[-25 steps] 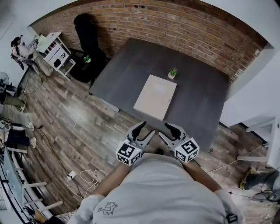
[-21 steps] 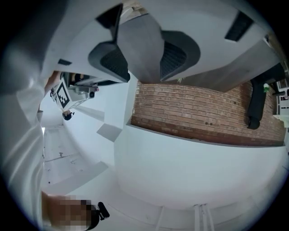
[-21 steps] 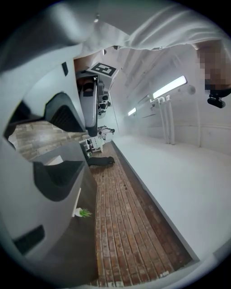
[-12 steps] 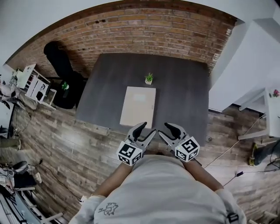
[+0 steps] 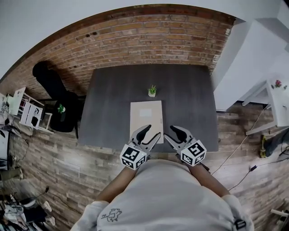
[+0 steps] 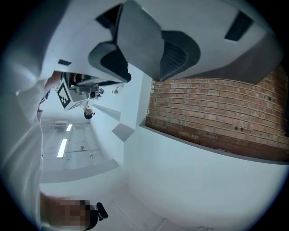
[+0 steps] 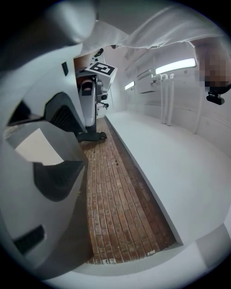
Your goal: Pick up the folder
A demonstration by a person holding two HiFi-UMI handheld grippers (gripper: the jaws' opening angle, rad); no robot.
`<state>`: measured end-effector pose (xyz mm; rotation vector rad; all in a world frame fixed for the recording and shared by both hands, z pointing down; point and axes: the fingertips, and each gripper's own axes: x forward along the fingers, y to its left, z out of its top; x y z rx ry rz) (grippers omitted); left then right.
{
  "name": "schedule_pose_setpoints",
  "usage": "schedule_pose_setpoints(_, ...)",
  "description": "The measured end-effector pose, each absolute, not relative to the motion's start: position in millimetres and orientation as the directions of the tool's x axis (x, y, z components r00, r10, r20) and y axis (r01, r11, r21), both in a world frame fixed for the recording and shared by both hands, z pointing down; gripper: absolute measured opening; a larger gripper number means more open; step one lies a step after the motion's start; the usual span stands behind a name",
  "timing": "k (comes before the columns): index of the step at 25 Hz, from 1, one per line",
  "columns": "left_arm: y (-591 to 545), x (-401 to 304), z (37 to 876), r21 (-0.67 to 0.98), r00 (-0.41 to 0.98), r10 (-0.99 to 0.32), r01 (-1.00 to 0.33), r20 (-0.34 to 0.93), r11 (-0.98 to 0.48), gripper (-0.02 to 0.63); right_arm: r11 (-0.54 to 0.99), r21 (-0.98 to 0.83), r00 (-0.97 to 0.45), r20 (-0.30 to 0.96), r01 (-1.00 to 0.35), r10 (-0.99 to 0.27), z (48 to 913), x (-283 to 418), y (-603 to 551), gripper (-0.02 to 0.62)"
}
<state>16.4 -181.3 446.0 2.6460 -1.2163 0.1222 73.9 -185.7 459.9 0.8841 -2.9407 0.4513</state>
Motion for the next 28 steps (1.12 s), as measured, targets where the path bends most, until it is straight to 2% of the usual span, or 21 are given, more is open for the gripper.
schedule_pose_setpoints(11,-214.4,-87.4,442.0,0.166,0.715,-0.682,-0.699,0.152,-0.696,0.221,0.738,-0.252,-0.777,0.113,-0.626,-0.62,452.5,-24.5,-215.6,0.206)
schedule_pose_setpoints(17,-218.5,-129.3,449.7,0.175,0.734,-0.661,-0.679,0.156,-0.713,0.219,0.725,-0.255,-0.766,0.141,-0.64,-0.627,460.1,-74.0,-210.3,0.206)
schedule_pose_setpoints(24,-219.3,-145.0,467.7,0.237,0.742,-0.646,-0.67,0.18,-0.703,0.219,0.692,-0.274,-0.744,0.211,-0.668,-0.634,476.0,-83.4,-209.2,0.206)
schedule_pose_setpoints(28,-222.9,-154.3,490.3,0.261,0.73,-0.639,-0.684,0.244,-0.681,0.219,0.676,-0.301,-0.74,0.268,-0.673,-0.617,504.4,-82.0,-207.7,0.206)
